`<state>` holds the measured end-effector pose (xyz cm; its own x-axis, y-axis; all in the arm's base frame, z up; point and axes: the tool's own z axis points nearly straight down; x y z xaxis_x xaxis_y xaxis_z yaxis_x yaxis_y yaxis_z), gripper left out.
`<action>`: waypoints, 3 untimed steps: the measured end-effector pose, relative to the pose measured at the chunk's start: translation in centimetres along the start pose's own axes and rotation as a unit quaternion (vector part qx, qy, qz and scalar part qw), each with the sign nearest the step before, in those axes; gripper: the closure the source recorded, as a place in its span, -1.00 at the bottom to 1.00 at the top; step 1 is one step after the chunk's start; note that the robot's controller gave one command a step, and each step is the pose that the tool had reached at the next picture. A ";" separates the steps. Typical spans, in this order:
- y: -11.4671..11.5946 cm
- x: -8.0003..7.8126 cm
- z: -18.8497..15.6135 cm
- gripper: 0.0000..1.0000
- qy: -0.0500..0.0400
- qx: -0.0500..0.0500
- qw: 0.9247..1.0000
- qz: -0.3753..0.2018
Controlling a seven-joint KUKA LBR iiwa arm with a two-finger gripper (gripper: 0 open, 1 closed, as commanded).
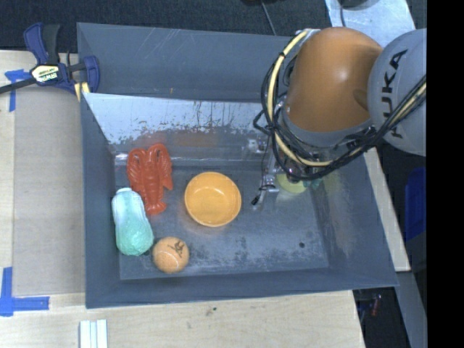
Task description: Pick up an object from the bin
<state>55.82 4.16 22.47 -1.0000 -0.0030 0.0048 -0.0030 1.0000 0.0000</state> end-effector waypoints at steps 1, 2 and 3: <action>0.0 -0.2 -0.5 -1.00 -0.004 0.000 1.000 0.001; 6.5 -4.5 13.8 -1.00 -0.006 0.000 0.996 -0.086; 5.9 -5.2 6.2 -1.00 -0.012 0.000 0.993 -0.121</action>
Offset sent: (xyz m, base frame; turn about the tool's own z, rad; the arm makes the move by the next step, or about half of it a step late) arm 0.0455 0.0720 -0.1547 -0.1899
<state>60.98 10.11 16.24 -0.9698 -0.2431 -0.0185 -0.2431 0.9700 -0.0027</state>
